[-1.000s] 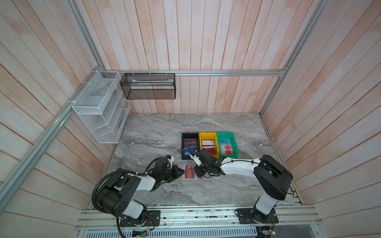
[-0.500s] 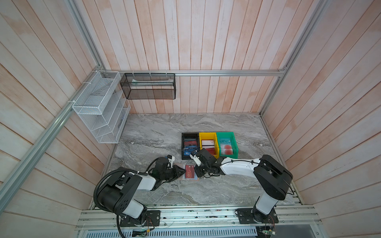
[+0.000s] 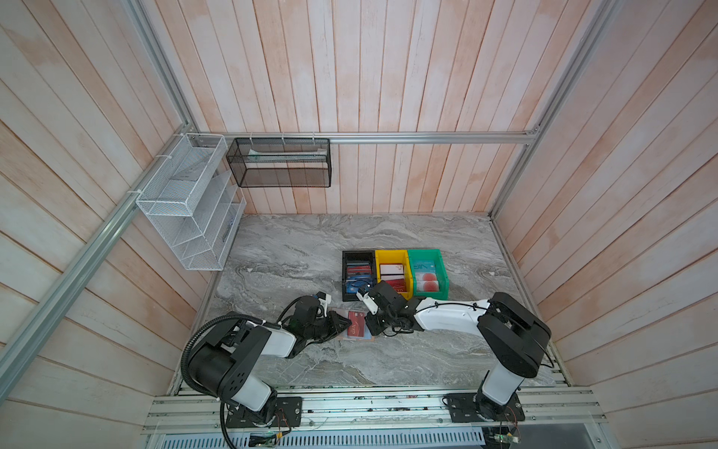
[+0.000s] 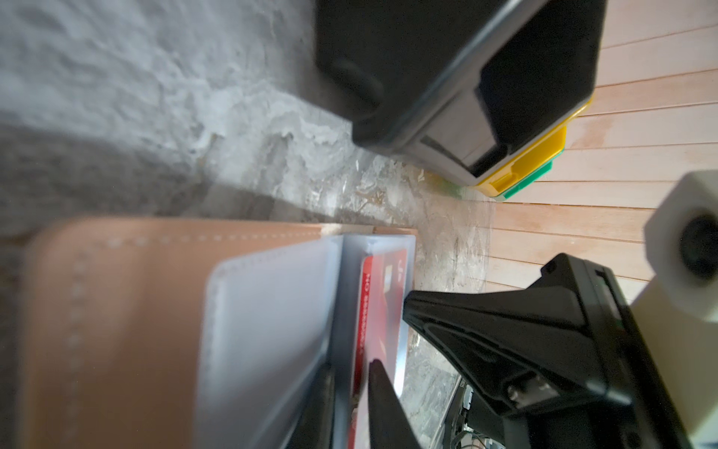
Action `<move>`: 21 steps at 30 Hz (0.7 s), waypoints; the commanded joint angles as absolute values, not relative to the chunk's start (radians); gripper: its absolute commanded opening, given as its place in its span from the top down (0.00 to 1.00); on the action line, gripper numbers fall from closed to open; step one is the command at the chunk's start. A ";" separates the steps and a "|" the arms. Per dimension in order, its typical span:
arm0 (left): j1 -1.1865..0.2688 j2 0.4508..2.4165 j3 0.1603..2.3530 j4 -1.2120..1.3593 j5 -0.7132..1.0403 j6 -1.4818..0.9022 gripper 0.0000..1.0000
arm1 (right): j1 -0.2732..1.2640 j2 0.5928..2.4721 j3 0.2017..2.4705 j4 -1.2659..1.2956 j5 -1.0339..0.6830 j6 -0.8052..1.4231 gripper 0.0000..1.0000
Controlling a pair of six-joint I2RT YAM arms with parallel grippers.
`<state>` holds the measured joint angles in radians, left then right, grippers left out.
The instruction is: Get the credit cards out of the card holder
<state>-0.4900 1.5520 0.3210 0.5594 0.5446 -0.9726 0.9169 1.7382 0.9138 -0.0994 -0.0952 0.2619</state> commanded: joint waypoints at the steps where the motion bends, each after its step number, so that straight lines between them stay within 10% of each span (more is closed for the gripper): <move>1: -0.495 1.543 0.330 0.552 0.545 -0.963 0.81 | 0.932 1.773 0.902 -0.138 -0.113 0.262 0.95; 21: -0.473 1.512 0.325 0.506 0.528 -0.945 0.80 | 0.931 1.787 0.896 -0.141 -0.120 0.262 0.95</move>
